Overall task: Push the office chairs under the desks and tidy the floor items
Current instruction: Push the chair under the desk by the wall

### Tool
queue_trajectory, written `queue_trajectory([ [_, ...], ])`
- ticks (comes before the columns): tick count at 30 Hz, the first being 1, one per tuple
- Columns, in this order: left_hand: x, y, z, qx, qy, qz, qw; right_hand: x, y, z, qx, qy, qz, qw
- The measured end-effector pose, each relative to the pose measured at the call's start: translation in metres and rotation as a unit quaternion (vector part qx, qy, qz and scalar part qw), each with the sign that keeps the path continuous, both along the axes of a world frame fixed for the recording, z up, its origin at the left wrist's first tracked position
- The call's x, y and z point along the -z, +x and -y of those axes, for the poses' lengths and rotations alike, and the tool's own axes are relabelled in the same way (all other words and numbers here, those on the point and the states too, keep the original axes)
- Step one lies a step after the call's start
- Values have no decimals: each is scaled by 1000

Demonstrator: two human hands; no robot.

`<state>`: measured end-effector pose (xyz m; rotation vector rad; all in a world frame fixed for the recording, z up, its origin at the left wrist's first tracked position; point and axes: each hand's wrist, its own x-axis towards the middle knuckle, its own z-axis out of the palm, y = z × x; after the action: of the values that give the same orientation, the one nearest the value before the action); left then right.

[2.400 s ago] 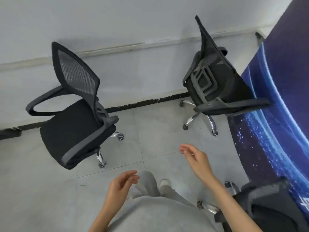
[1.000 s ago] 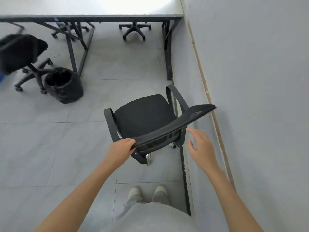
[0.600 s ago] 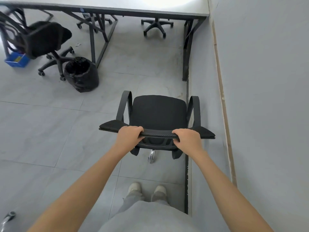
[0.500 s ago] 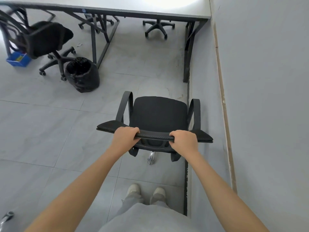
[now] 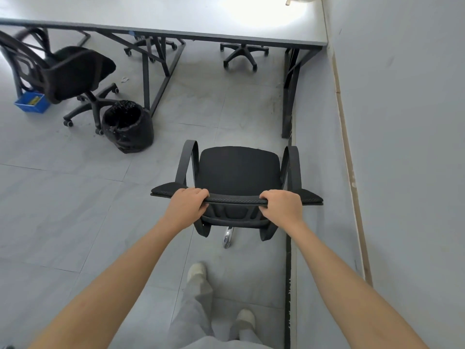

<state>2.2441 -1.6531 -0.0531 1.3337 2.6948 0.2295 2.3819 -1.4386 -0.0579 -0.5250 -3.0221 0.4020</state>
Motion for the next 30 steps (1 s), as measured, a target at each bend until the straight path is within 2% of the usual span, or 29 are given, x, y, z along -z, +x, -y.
queue_trajectory([
  [5,2,-70,-25,35,-106,23,993,6,-47,-44,15,40,-35,998],
  [8,8,-104,-46,67,-108,41,991,6,-84,-68,21,53,-35,998],
  [18,6,-276,-82,48,-80,60,994,13,-249,-96,66,54,-25,996],
  [27,4,-430,-131,65,-102,15,993,23,-388,-134,60,61,-65,994],
  [30,4,-472,-151,15,-103,8,995,23,-436,-149,67,44,-36,996],
])
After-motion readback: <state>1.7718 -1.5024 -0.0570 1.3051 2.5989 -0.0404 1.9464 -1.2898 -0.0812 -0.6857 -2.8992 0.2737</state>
